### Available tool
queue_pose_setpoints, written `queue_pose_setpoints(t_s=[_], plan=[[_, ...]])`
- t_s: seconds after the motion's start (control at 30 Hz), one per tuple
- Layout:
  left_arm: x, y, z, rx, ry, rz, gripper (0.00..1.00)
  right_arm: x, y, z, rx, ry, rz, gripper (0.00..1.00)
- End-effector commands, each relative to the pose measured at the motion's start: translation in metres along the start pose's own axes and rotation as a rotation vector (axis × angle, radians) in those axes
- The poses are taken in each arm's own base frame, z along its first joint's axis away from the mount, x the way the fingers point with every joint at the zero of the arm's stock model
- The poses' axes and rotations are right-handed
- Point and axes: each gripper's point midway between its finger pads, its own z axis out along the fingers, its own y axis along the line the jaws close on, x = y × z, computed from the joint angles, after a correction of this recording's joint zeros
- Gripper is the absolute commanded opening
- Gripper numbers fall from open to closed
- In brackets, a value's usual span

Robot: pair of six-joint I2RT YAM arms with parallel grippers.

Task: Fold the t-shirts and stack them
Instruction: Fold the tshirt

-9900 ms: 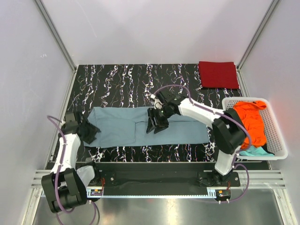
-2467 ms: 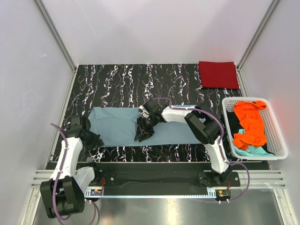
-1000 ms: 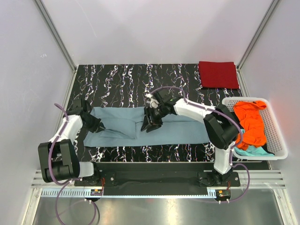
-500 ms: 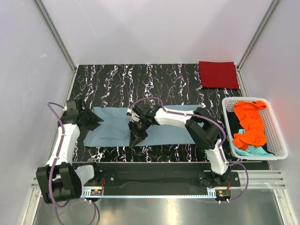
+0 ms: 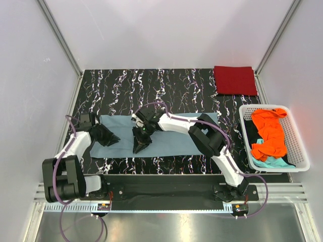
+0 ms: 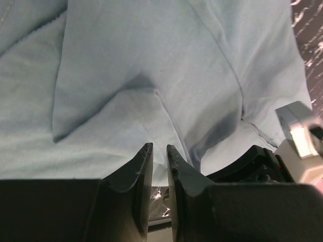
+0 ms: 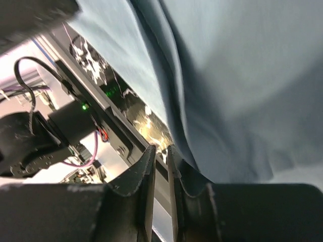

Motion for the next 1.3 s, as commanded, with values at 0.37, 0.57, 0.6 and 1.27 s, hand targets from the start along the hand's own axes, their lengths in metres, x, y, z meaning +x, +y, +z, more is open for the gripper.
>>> queue_pose_setpoints(t_s=[0.37, 0.57, 0.6, 1.27], plan=[[-0.005, 0.014, 0.023, -0.054, 0.030, 0.017, 0.23, -0.025, -0.007, 0.020, 0.002, -0.010, 0.057, 0.22], [-0.004, 0.027, 0.029, -0.096, 0.045, 0.026, 0.24, -0.028, -0.041, -0.002, 0.063, -0.051, 0.086, 0.23], [-0.003, 0.028, 0.031, -0.103, 0.051, 0.026, 0.24, -0.032, -0.046, -0.008, 0.068, -0.062, 0.096, 0.23], [-0.026, -0.022, -0.019, 0.051, -0.039, 0.284, 0.51, -0.005, -0.012, -0.086, 0.026, -0.118, -0.053, 0.52]])
